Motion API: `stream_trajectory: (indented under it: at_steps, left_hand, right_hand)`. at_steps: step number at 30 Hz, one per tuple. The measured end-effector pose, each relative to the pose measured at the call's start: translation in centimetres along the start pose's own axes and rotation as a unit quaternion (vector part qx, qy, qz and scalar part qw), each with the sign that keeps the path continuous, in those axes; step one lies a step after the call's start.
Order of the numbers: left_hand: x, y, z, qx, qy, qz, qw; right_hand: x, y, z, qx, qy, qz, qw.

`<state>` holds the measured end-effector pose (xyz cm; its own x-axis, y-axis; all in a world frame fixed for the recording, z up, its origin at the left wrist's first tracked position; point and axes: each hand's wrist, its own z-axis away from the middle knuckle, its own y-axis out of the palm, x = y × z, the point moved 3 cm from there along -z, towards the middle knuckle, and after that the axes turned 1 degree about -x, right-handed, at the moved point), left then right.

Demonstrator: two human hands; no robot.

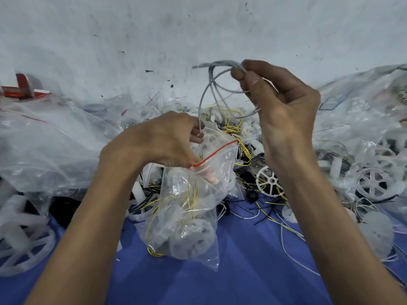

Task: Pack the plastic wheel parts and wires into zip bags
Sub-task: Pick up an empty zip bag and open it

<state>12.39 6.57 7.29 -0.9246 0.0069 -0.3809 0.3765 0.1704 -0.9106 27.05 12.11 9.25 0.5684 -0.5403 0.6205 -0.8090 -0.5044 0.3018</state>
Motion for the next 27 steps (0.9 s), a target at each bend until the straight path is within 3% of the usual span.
stream_trajectory:
  at_steps: [5,14,21,27]
  left_hand:
    - [0.3,-0.4,0.3,-0.003,-0.004,0.035,0.999]
    - [0.6,-0.5,0.5,0.029,0.016,0.004,0.999]
    - [0.2,-0.5,0.6,0.006,0.018,-0.01,1.0]
    - [-3.1,0.3,1.0,0.001,0.049,-0.06,0.997]
  right_hand:
    - [-0.1,-0.3,0.1,0.13,0.099,0.192,0.968]
    - [0.5,-1.9,-0.4,0.204,0.165,0.286,0.922]
    - [1.8,-2.6,-0.5,0.246,0.166,0.327,0.897]
    - [1.4,-0.8,0.2,0.283,0.11,0.397,0.866]
